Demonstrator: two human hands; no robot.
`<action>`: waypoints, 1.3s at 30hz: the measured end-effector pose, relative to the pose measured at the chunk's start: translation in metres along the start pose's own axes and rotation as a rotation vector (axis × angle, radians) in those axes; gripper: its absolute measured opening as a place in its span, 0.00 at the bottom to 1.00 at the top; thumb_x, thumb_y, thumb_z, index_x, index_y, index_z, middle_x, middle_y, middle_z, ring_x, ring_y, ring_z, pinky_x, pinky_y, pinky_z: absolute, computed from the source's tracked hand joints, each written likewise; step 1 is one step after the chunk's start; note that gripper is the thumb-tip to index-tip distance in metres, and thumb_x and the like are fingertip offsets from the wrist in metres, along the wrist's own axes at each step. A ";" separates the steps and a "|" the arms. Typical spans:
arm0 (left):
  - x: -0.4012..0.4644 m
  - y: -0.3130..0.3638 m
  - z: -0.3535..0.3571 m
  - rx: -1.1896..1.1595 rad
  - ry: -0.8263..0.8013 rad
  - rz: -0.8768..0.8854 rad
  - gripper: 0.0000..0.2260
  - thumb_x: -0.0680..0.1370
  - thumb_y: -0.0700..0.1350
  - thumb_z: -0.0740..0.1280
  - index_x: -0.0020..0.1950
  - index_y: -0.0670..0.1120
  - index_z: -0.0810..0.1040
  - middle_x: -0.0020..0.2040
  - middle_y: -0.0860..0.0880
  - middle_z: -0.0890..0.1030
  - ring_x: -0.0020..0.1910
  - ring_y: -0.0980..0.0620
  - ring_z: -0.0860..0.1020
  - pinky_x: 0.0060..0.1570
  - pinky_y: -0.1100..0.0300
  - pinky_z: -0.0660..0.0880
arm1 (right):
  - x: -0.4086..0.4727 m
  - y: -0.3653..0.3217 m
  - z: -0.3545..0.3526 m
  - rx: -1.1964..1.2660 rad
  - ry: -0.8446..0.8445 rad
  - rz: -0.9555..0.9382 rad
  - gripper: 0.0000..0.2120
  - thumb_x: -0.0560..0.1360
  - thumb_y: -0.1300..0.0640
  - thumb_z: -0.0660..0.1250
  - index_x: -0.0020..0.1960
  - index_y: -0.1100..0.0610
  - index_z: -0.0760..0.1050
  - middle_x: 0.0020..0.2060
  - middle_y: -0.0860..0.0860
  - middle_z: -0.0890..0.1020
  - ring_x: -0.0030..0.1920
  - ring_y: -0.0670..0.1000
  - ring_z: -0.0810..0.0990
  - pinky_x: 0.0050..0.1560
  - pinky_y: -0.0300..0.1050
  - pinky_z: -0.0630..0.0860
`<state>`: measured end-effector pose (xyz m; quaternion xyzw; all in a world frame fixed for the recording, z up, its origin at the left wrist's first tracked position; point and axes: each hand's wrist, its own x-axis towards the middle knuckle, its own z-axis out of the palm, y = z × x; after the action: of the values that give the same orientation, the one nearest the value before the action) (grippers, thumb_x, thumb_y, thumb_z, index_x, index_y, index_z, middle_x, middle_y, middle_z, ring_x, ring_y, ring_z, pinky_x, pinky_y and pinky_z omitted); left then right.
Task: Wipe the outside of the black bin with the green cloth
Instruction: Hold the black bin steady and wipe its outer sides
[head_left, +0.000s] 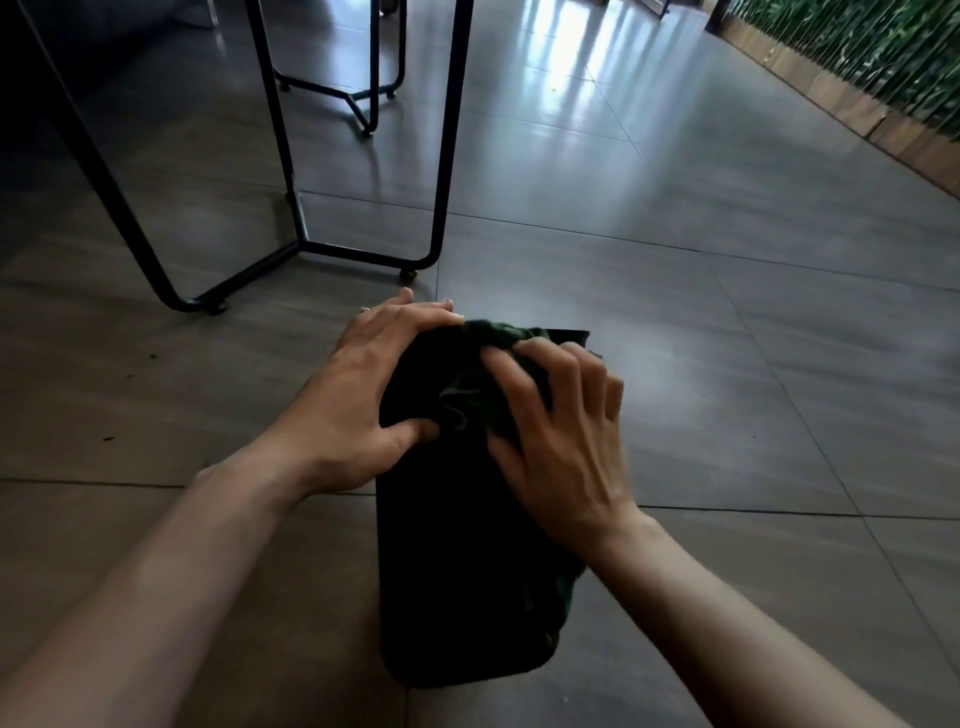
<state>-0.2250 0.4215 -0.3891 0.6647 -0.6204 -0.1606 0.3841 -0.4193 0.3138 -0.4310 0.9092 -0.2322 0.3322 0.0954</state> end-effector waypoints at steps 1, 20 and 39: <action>0.000 0.000 0.000 0.000 0.000 0.001 0.37 0.69 0.40 0.77 0.73 0.57 0.66 0.76 0.60 0.66 0.80 0.59 0.52 0.78 0.55 0.54 | 0.001 -0.002 0.002 0.009 0.013 0.034 0.27 0.77 0.50 0.68 0.74 0.53 0.67 0.66 0.55 0.68 0.66 0.61 0.68 0.63 0.58 0.68; 0.002 -0.008 -0.001 0.008 0.037 -0.036 0.37 0.69 0.41 0.77 0.73 0.58 0.65 0.75 0.59 0.66 0.80 0.57 0.52 0.78 0.54 0.52 | -0.028 -0.020 0.018 0.189 0.008 0.242 0.26 0.81 0.52 0.65 0.77 0.56 0.64 0.74 0.58 0.66 0.79 0.63 0.63 0.77 0.60 0.65; -0.002 -0.010 -0.001 0.011 0.043 0.023 0.35 0.69 0.39 0.74 0.73 0.55 0.66 0.75 0.56 0.68 0.80 0.54 0.54 0.78 0.48 0.55 | -0.057 -0.040 0.015 -0.033 -0.072 -0.106 0.23 0.82 0.52 0.63 0.75 0.55 0.66 0.72 0.57 0.67 0.78 0.63 0.63 0.73 0.63 0.65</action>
<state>-0.2179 0.4226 -0.3963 0.6630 -0.6204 -0.1384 0.3955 -0.4300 0.3642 -0.4797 0.9299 -0.1922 0.2900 0.1193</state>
